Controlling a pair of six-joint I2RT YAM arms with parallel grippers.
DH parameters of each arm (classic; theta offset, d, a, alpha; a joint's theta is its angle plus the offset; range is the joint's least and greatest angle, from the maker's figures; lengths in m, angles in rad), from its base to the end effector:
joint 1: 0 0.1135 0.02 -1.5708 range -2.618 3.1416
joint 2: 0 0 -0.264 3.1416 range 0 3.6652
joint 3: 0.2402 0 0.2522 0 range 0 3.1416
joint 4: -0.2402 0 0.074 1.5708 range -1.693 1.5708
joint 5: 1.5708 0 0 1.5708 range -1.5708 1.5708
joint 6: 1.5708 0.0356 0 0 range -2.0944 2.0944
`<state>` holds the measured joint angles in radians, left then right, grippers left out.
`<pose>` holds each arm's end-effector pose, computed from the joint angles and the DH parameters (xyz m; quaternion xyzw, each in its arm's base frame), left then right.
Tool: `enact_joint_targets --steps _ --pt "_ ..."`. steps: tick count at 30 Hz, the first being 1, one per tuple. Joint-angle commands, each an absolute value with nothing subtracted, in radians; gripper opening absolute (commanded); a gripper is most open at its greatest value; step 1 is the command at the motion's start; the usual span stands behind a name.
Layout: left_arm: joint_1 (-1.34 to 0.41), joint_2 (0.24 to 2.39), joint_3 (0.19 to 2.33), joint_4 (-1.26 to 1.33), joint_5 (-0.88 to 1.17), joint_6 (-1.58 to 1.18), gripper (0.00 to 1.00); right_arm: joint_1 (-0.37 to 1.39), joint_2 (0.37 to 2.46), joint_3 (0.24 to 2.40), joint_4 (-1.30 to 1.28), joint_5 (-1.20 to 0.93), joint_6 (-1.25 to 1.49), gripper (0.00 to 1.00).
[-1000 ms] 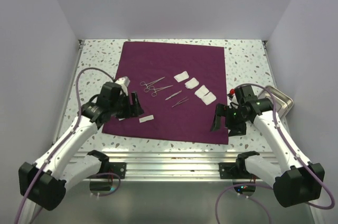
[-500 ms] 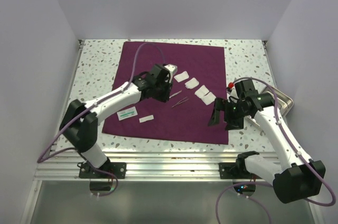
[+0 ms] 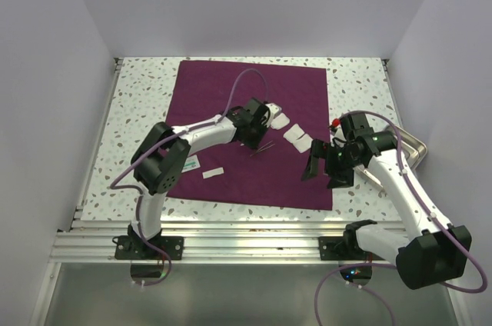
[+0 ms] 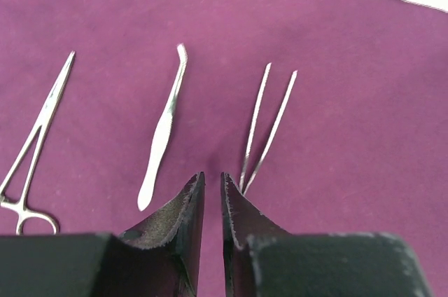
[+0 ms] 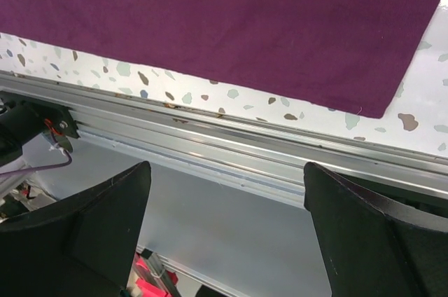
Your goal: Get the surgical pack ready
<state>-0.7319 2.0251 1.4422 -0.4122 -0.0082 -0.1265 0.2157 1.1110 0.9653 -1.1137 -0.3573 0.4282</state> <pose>0.3223 -0.2892 0.1740 0.2847 0.9156 -0.1146 0.2598 0.1798 0.0521 0.2717 0.0757 0.9696 0.2148 0.0892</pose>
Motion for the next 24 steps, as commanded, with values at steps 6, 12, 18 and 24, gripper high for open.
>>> enact_joint_targets --steps 6,12,18,24 --pt "-0.746 1.990 1.427 -0.305 0.026 -0.077 0.22 0.218 1.115 0.973 -1.082 -0.353 0.485 0.95" --pt "-0.753 1.987 1.405 -0.295 0.048 -0.084 0.27 0.216 1.127 0.963 -1.052 -0.370 0.503 0.95" --pt "-0.755 1.996 1.391 -0.291 0.058 -0.084 0.31 0.219 1.121 0.956 -1.052 -0.364 0.503 0.94" --pt "-0.756 1.996 1.367 -0.278 0.069 -0.087 0.32 0.218 1.118 0.939 -1.042 -0.368 0.506 0.95"
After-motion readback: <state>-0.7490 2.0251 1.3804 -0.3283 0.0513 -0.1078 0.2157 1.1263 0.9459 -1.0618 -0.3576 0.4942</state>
